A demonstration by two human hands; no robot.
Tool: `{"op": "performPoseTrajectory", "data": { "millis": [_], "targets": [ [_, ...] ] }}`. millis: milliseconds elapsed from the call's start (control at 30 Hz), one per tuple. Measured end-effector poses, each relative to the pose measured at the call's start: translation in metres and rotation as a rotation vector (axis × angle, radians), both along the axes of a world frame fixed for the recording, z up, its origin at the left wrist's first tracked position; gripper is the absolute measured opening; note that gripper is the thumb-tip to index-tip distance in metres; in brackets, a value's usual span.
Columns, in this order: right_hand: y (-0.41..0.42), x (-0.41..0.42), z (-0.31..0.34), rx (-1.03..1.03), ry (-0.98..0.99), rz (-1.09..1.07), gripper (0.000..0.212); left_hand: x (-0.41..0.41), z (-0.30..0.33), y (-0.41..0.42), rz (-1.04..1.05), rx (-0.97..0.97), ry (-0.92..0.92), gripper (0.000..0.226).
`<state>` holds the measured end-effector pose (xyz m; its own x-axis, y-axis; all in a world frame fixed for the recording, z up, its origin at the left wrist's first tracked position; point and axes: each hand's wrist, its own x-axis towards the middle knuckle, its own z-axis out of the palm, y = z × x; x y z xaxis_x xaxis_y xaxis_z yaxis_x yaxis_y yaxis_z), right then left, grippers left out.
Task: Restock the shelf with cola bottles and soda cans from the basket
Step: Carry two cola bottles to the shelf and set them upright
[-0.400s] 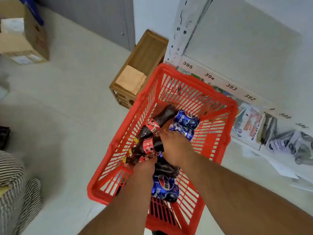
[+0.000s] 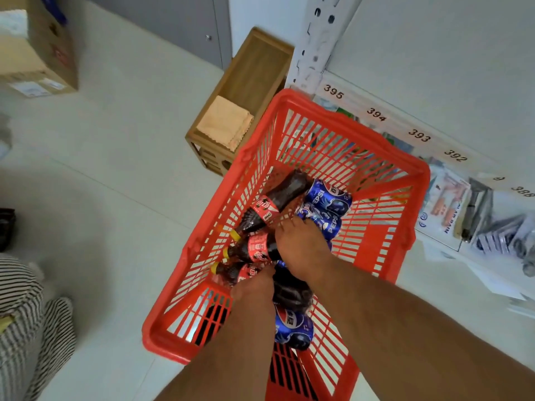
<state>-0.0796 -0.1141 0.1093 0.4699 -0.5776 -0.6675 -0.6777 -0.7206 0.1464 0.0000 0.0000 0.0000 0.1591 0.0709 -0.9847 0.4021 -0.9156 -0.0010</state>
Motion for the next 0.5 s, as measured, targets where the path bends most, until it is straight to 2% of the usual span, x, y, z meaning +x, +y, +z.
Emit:
{"op": "performPoseTrajectory", "data": {
  "millis": [67,100,133,200,300,367,500],
  "targets": [
    [0.002,-0.006,0.014,0.0,-0.003,-0.016,0.053,0.0,0.007,0.001,0.043,0.001,-0.056,0.098],
    [0.002,-0.011,0.022,-0.006,-0.006,-0.027,0.052,0.001,0.006,0.004,0.091,-0.027,-0.086,0.1],
    [0.003,-0.015,0.032,-0.013,-0.011,-0.044,0.052,0.0,0.031,0.001,0.114,-0.052,-0.098,0.1],
    [0.004,-0.025,0.054,-0.008,-0.026,-0.111,0.052,-0.003,0.079,-0.005,0.154,-0.134,-0.129,0.094],
    [0.009,-0.043,0.092,-0.017,-0.087,-0.256,0.051,-0.003,0.135,-0.009,0.115,-0.216,-0.177,0.069],
    [0.014,-0.056,0.121,-0.019,-0.154,-0.387,0.053,-0.001,0.166,-0.006,0.095,-0.265,-0.178,0.055],
    [0.035,-0.078,0.174,0.028,-0.321,-0.798,0.057,0.009,0.205,0.007,0.053,-0.413,-0.146,0.077]
  ]
}}
